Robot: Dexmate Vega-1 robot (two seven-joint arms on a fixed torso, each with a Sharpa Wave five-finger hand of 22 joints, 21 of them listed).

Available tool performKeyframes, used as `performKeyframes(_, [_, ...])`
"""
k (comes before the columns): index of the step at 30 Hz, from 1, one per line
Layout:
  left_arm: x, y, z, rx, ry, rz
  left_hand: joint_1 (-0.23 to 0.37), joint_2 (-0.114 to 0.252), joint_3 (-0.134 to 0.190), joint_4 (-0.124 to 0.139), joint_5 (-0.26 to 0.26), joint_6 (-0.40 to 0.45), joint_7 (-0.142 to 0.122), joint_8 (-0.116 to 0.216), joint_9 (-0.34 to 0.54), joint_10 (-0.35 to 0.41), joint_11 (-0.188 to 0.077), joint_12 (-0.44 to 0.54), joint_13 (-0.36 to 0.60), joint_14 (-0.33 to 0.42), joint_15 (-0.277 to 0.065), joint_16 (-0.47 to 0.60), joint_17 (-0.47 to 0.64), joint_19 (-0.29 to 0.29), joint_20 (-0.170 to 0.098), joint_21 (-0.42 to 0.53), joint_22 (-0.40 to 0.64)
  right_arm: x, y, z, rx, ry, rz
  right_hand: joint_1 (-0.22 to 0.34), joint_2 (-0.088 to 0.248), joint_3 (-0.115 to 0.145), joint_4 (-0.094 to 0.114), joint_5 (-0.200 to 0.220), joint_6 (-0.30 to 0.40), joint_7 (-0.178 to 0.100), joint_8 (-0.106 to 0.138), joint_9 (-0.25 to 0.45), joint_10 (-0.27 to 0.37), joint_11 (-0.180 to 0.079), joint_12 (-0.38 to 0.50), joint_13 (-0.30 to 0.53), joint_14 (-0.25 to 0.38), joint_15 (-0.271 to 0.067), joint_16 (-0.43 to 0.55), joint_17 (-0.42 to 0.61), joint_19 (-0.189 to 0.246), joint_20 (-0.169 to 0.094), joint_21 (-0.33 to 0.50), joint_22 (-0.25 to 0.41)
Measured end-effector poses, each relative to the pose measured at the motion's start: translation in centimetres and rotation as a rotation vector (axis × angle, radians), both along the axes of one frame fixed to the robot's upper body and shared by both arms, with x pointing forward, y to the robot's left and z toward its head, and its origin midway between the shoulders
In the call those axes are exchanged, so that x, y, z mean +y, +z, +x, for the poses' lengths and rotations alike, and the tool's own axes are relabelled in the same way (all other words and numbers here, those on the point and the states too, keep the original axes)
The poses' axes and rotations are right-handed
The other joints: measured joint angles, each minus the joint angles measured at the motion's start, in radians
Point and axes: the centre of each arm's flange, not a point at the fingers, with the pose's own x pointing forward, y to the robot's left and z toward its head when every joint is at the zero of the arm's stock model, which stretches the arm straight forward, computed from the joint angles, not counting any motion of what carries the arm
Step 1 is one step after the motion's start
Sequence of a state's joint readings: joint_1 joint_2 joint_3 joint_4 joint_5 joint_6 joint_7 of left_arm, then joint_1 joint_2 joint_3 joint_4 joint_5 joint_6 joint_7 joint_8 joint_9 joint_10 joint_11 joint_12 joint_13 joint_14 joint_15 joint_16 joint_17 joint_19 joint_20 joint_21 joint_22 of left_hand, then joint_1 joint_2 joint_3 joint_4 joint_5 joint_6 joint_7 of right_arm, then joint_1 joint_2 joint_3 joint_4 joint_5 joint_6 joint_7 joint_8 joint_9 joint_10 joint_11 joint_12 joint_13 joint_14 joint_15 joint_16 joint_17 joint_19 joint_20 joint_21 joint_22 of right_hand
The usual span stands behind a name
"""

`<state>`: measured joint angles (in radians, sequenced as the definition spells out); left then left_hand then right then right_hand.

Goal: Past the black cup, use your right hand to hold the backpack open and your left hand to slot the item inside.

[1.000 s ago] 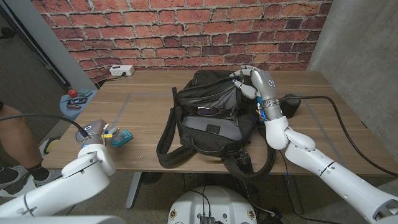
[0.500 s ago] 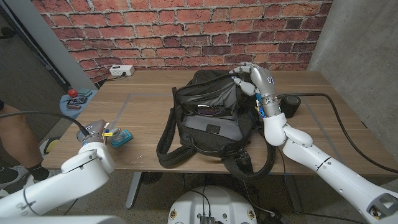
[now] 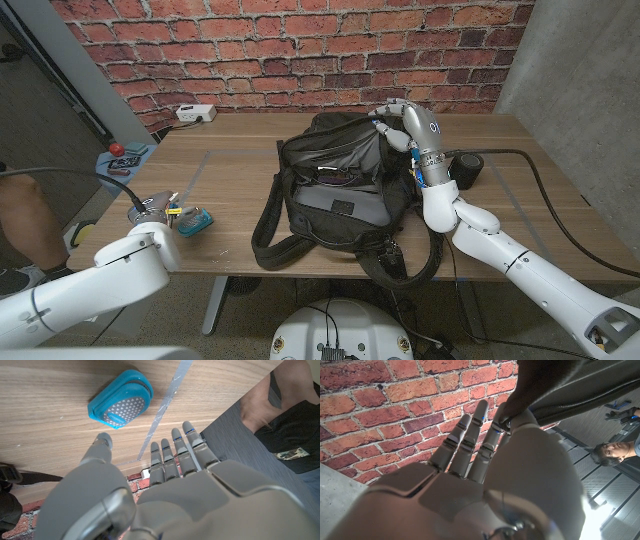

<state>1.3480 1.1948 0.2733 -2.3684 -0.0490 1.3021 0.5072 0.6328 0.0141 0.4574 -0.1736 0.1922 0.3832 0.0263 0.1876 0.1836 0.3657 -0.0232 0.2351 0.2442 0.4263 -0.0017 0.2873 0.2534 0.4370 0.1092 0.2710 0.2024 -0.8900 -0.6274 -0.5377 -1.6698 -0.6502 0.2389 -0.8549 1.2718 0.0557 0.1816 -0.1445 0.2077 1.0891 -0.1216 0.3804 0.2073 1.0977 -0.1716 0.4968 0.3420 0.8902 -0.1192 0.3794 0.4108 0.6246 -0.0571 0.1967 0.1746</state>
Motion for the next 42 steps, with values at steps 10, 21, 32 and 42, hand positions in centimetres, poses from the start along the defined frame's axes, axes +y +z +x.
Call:
performKeyframes(10, [-0.3, 0.4, 0.6, 0.037, -0.027, 0.025, 0.013, -0.013, -0.008, 0.000, -0.004, -0.027, -0.002, -0.003, 0.000, -0.020, -0.002, 0.000, 0.005, -0.011, 0.000, -0.008, 0.000, -0.009, -0.002, -0.005, 0.000, -0.1, -0.1, 0.0, -0.002, -0.007, 0.021, 0.001, -0.001, 0.000, 0.000, 0.000, 0.000, 0.000, -0.003, 0.000, 0.000, 0.000, 0.001, -0.002, 0.000, 0.000, -0.001, 0.000, 0.000, 0.000, 0.000, 0.000])
performKeyframes(21, [-0.9, 0.4, 0.8, 0.079, -0.055, 0.041, 0.017, -0.017, -0.015, 0.007, -0.004, -0.062, 0.009, -0.007, 0.005, -0.052, 0.016, -0.013, 0.014, -0.050, 0.007, -0.015, 0.006, -0.028, 0.000, -0.012, 0.000, -0.3, -0.3, 0.0, -0.005, -0.013, 0.037, 0.001, -0.001, -0.003, 0.003, -0.001, 0.000, 0.000, -0.003, 0.000, 0.002, -0.002, 0.001, 0.000, 0.002, 0.002, -0.008, 0.000, 0.000, 0.000, 0.000, 0.000])
performKeyframes(32, [-1.3, 0.3, 0.8, 0.130, -0.074, 0.062, 0.021, -0.021, -0.023, 0.015, -0.008, -0.078, 0.015, -0.007, 0.005, -0.074, 0.019, -0.017, 0.019, -0.062, 0.009, -0.021, 0.009, -0.039, 0.003, -0.016, 0.000, -0.4, -0.5, 0.0, -0.004, -0.020, 0.047, 0.000, 0.001, -0.007, 0.001, -0.001, 0.000, 0.000, -0.006, -0.001, 0.002, -0.002, 0.001, -0.001, 0.002, 0.002, -0.008, 0.005, 0.000, 0.000, 0.000, 0.000])
performKeyframes(42, [-1.1, 0.0, 0.8, 0.170, -0.077, 0.079, 0.021, -0.021, -0.026, 0.012, -0.007, -0.086, 0.012, -0.007, 0.005, -0.086, 0.021, -0.018, 0.022, -0.071, 0.011, -0.025, 0.014, -0.039, 0.003, -0.016, 0.000, -0.3, -0.6, -0.1, -0.003, -0.021, 0.053, -0.002, 0.002, -0.007, 0.001, 0.000, 0.002, -0.002, -0.003, 0.000, 0.002, -0.002, 0.001, -0.001, 0.007, -0.004, -0.013, 0.004, 0.000, 0.000, 0.000, 0.000])
